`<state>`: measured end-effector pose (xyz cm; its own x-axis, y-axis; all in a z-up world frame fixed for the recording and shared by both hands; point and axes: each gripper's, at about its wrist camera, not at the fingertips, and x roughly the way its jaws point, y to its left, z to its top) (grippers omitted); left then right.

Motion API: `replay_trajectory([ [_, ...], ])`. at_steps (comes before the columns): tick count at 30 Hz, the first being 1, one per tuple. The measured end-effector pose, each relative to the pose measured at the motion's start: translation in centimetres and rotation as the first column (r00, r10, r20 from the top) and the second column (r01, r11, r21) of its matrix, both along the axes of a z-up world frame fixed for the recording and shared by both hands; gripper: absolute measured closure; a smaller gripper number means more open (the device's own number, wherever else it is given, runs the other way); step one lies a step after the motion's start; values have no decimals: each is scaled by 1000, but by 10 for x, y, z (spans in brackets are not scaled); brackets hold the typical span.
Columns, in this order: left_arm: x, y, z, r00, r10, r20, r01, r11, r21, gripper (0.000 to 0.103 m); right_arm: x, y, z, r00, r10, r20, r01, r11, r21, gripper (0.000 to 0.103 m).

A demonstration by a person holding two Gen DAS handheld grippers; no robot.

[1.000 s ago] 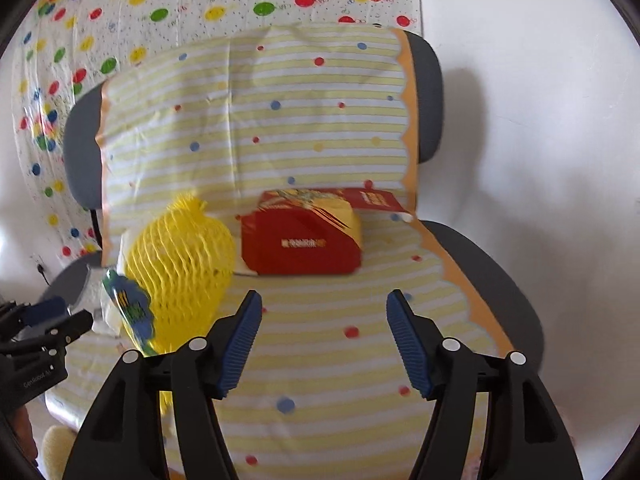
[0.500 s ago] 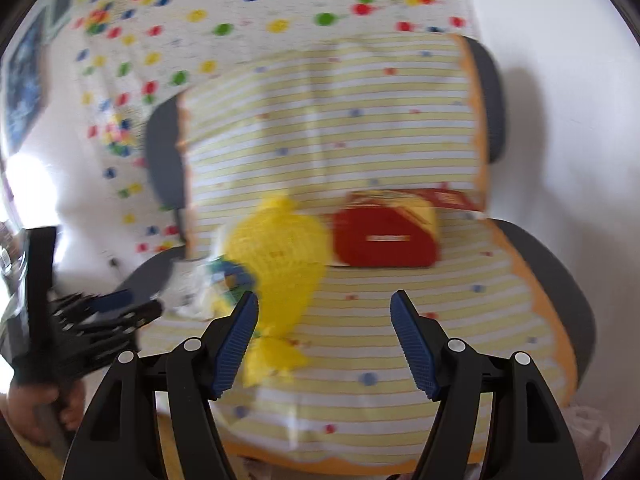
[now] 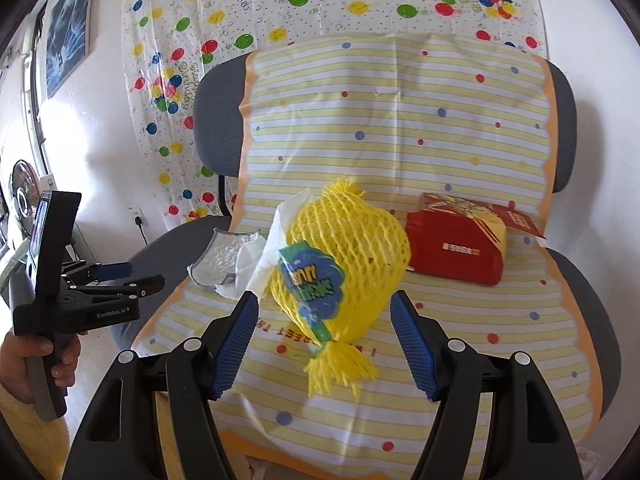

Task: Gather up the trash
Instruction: 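Grasp the white tissue with the left gripper, then grasp the yellow foam fruit net with the right gripper while the left gripper holds the tissue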

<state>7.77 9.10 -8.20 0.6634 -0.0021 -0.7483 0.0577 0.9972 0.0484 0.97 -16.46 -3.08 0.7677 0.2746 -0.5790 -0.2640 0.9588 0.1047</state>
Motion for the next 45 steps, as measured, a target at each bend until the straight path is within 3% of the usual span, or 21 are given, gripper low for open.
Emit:
replay_trajectory([
  [4,14,-16,-4,995,-101,-8,101,994,-52,38,17,4,-2,999,-52,-4,52,998,-21,34],
  [8,36,-43,-18,973,-226,-39,222,972,-76,40,28,5,-4,997,-78,-19,77,996,-40,34],
  [13,65,-56,-34,959,-274,-77,258,951,-172,47,36,1,-9,994,-110,-26,108,992,-61,34],
  [18,96,-51,-45,962,-257,-94,226,940,-254,59,42,-3,-15,990,-133,-43,130,990,-61,34],
  [23,119,-53,-69,948,-276,-156,227,935,-271,73,46,-1,-20,990,-131,-54,127,989,-72,34],
  [25,121,-53,-69,948,-288,-139,243,931,-272,78,47,0,-21,990,-130,-56,125,989,-76,34],
  [26,121,-52,-68,946,-293,-135,247,927,-282,92,48,0,-22,990,-131,-56,126,989,-80,34],
  [27,121,-51,-66,941,-313,-124,262,912,-315,101,48,0,-22,990,-131,-55,126,989,-79,34],
  [31,114,-45,-42,948,-315,-32,287,898,-333,102,45,-4,-17,989,-141,-41,138,988,-68,34],
  [37,97,-22,19,957,-266,112,289,875,-388,103,36,-11,-4,989,-146,-5,145,988,-45,32],
  [40,83,-21,43,962,-241,129,271,895,-354,103,35,-12,-2,992,-129,-7,128,991,-27,28],
  [45,65,-29,36,976,-200,91,217,937,-273,103,52,-7,-8,997,-70,-38,71,997,15,28],
])
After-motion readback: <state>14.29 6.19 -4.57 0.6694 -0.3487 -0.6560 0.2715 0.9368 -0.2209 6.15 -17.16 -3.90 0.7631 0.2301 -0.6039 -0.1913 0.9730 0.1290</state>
